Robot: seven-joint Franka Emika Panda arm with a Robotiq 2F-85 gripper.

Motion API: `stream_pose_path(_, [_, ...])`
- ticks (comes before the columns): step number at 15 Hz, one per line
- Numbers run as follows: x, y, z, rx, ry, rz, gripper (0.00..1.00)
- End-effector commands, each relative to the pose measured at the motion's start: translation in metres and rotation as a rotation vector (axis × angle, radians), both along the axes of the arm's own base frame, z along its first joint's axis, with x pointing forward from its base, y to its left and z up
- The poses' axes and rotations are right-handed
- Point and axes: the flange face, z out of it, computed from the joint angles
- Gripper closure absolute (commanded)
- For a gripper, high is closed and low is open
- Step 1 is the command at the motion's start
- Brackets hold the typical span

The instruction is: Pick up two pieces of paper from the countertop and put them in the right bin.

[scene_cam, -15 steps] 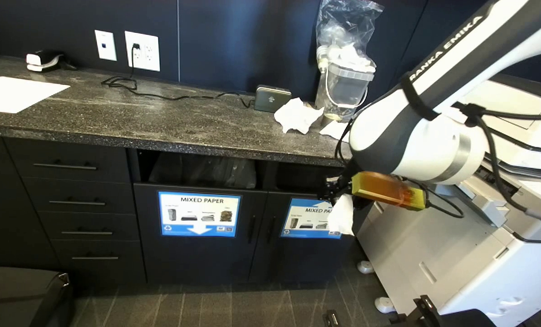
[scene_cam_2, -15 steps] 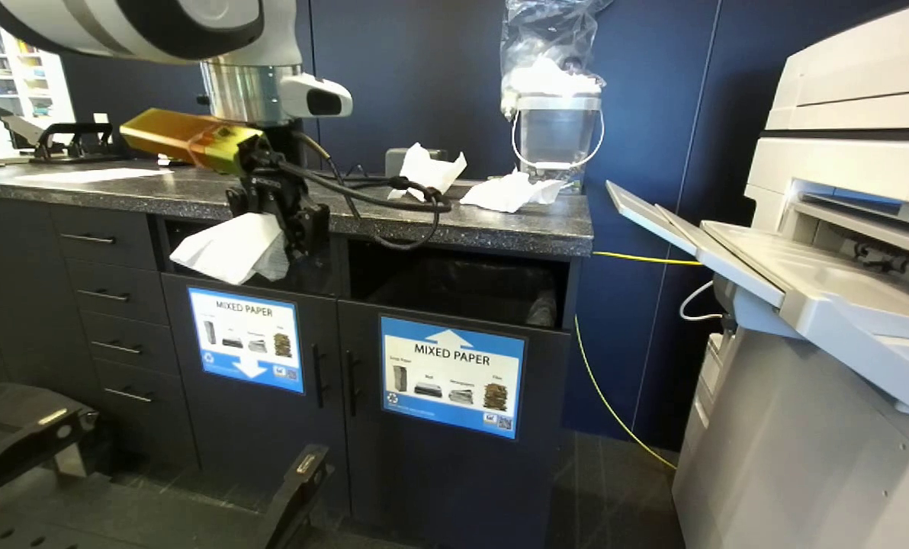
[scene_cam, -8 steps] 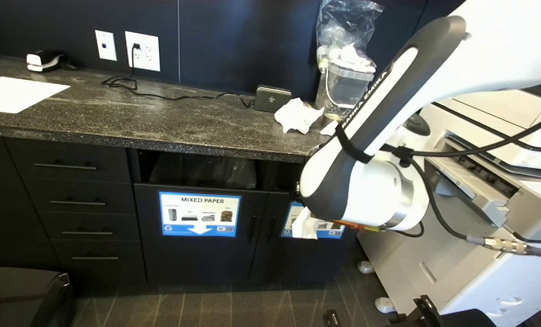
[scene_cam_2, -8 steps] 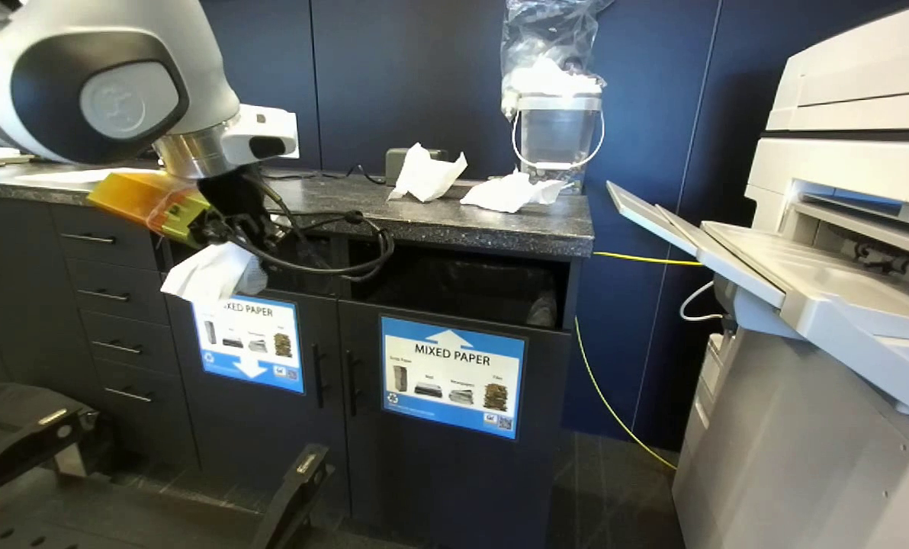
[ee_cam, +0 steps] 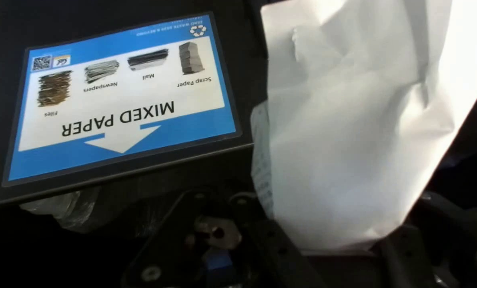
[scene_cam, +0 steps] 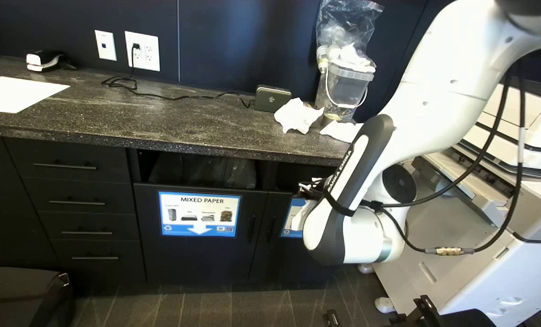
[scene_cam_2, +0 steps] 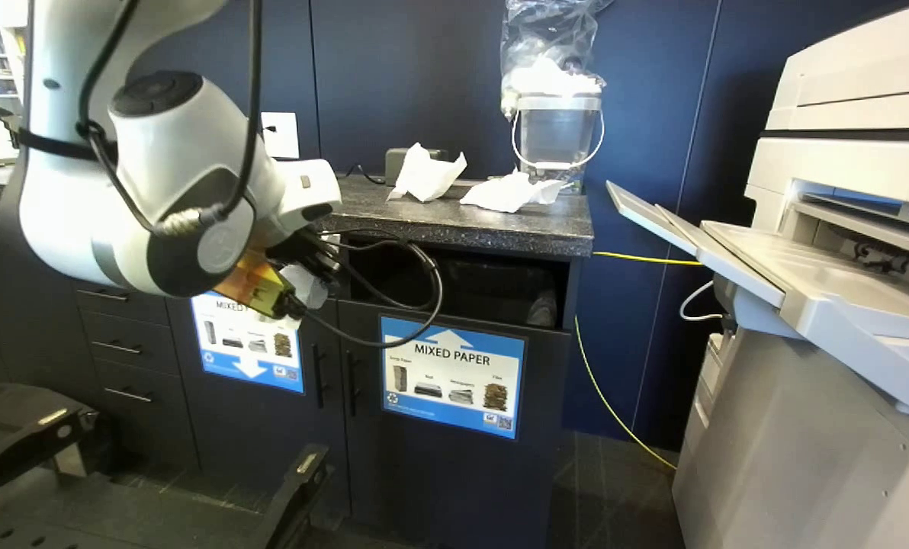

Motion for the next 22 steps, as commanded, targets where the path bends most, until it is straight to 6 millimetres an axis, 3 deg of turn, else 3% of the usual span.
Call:
stream_pose_path(1, [0.000,-0.015,-0.054,0.024,-0.148,-0.044,0.95])
stream_pose_path(2, [0.029,-0.016,-0.069,0.021,-0.169,-0.049,0.96])
stream_pose_path(3, [0.050,-0.017,-0.062,0.029,-0.165,-0.063,0.95])
stream_pose_path(4, [0.061,-0.020,-0.073,0.043,-0.172,-0.085,0.95])
stream_pose_path(5, [0.055,-0.025,-0.103,0.049,-0.200,-0.109,0.95])
stream_pose_path(6, [0.057,-0.026,-0.119,0.060,-0.237,-0.132,0.95])
stream_pose_path(7, [0.095,-0.019,-0.098,0.073,-0.240,-0.139,0.94])
stream_pose_path(8, [0.100,-0.017,-0.112,0.085,-0.252,-0.150,0.95])
stream_pose_path(9, [0.067,-0.027,-0.150,0.084,-0.294,-0.205,0.94])
stream_pose_path(10, [0.116,-0.012,-0.125,0.102,-0.304,-0.178,0.95])
stream_pose_path(11, [0.118,-0.009,-0.138,0.112,-0.316,-0.192,0.95])
stream_pose_path(12, [0.086,-0.024,-0.176,0.100,-0.350,-0.268,0.95])
stream_pose_path(13, [0.127,-0.003,-0.153,0.130,-0.370,-0.221,0.95])
stream_pose_path(14, [0.127,-0.002,-0.166,0.145,-0.381,-0.242,0.95])
stream_pose_path(15, [0.104,-0.022,-0.185,0.126,-0.411,-0.334,0.95])
stream_pose_path(16, [0.131,0.002,-0.180,0.161,-0.437,-0.275,0.95])
stream_pose_path(17, [0.129,0.004,-0.192,0.173,-0.452,-0.285,0.96])
stream_pose_path(18, [0.116,-0.021,-0.188,0.144,-0.484,-0.389,0.95])
stream_pose_path(19, [0.137,0.001,-0.185,0.180,-0.504,-0.336,0.96])
stream_pose_path(20, [0.140,0.002,-0.160,0.182,-0.512,-0.370,0.96])
stream_pose_path(21, [0.144,-0.005,-0.158,0.190,-0.538,-0.394,0.96])
stream_pose_path(22, [0.128,-0.009,-0.162,0.185,-0.569,-0.404,0.96])
